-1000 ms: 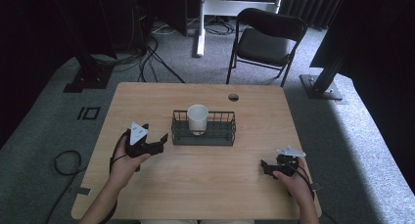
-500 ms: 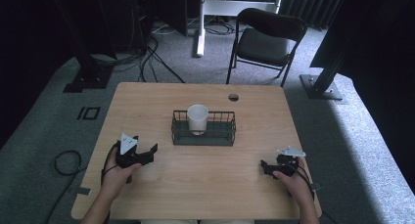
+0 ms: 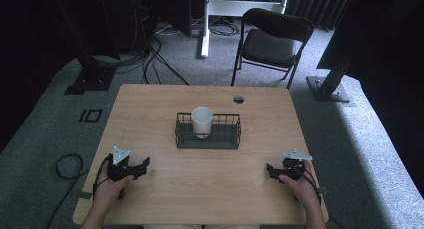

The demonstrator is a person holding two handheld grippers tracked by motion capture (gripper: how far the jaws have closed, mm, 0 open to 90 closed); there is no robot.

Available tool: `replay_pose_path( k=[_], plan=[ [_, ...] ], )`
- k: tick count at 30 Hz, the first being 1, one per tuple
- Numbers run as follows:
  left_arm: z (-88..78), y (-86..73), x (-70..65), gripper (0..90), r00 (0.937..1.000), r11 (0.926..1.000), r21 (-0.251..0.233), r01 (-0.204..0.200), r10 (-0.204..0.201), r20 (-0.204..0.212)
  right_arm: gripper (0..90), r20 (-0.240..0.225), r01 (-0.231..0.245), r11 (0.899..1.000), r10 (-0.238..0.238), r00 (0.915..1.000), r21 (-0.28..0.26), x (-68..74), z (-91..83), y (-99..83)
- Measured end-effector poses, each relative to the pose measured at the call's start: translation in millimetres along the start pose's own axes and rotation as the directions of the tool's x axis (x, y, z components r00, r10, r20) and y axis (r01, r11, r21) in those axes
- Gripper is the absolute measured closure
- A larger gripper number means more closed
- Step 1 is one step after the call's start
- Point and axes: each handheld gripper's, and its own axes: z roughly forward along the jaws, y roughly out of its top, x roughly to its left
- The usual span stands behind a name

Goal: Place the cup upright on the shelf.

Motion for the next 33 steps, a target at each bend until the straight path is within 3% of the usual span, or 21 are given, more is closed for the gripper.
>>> replay_pose_path(
  k=[2,5,8,17,27,33],
  plan=[
    [-2.0,-1.5,1.7,15.0,0.9999,1.0,0.007,0.001,-0.001,-0.011,10.3,0.0,0.0,1.0,0.0,1.0,0.0,0.0,0.0,0.0],
    [-10.0,-7.8,10.5,15.0,0.9965,0.9989,0.035,0.032,-0.029,-0.079,10.3,0.0,0.0,1.0,0.0,1.0,0.0,0.0,0.0,0.0],
    [-14.6,-11.9,16.2,15.0,0.9903,0.9981,0.053,0.032,-0.024,-0.137,10.3,0.0,0.0,1.0,0.0,1.0,0.0,0.0,0.0,0.0],
    [-20.0,-19.2,32.1,15.0,0.9752,0.9929,0.078,0.091,-0.073,-0.209,10.3,0.0,0.0,1.0,0.0,1.0,0.0,0.0,0.0,0.0],
    [-17.5,-22.4,37.8,14.8,0.9649,0.9835,0.136,0.119,-0.083,-0.249,10.3,0.0,-0.001,1.0,0.001,1.0,0.0,0.0,0.0,0.0],
    [-16.0,-21.7,40.2,10.7,0.9646,0.9778,0.156,0.139,-0.098,-0.245,10.3,0.0,0.0,1.0,0.0,1.0,0.0,0.0,0.0,0.0]
  ],
)
